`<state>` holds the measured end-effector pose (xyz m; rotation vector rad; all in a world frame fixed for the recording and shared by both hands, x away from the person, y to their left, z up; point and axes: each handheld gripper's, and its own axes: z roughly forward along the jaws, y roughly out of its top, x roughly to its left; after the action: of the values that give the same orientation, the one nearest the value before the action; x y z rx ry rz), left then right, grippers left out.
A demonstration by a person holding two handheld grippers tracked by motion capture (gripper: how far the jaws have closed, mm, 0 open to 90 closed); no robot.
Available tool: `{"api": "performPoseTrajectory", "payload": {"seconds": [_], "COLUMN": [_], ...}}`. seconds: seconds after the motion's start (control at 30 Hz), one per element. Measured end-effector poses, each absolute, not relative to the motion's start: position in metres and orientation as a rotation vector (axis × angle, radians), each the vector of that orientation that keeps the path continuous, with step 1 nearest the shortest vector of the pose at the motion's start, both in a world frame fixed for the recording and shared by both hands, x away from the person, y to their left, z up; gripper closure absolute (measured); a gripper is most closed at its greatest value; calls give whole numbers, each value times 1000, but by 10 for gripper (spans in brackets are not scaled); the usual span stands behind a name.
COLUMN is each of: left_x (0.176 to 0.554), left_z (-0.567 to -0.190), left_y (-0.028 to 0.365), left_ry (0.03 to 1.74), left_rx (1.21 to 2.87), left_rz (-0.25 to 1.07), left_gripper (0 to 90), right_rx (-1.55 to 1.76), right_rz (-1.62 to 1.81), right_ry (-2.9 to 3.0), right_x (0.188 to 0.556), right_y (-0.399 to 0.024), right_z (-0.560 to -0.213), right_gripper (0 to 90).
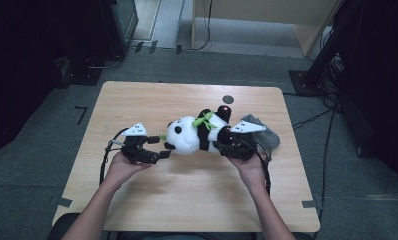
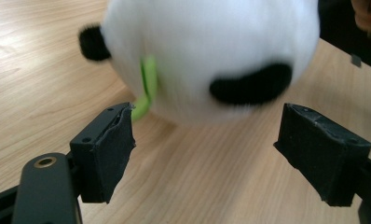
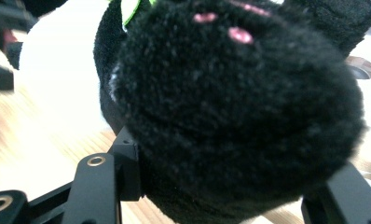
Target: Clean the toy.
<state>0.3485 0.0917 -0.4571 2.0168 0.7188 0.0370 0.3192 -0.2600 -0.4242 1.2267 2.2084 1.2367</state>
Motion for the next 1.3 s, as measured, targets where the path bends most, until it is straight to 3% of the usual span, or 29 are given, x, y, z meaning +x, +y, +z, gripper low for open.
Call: {"api": "performPoseTrajectory", "payload": {"seconds": [0.27, 0.37, 0.67, 0.83, 0.9, 1.07, 1.3], "left_x": [342, 339, 340, 342, 342, 343, 340], "left_z": [-455, -455, -457, -461, -460, -457, -452], "left_y": [81, 76, 76, 73, 74, 77, 76], "left_ry": [623, 583, 574, 588, 591, 656, 696], "left_rx": [1979, 1984, 1897, 1934, 1936, 1949, 1962], "left_rz": [98, 132, 131, 147, 146, 112, 128], "left_gripper": [114, 0, 0, 0, 56, 313, 475], "right_rx": [1287, 1270, 1343, 1341, 1344, 1351, 1336], "right_rz": [1338, 1342, 1408, 1375, 1361, 1330, 1304], "right_ry": [2262, 2313, 2381, 2404, 2409, 2411, 2410], "right_x": [316, 315, 312, 311, 311, 313, 317], "right_y": [-265, -258, -255, -248, -246, -244, -246], "right_z": [-412, -411, -405, -406, -407, -410, -418], "right_gripper": [425, 423, 431, 436, 437, 407, 284]}}
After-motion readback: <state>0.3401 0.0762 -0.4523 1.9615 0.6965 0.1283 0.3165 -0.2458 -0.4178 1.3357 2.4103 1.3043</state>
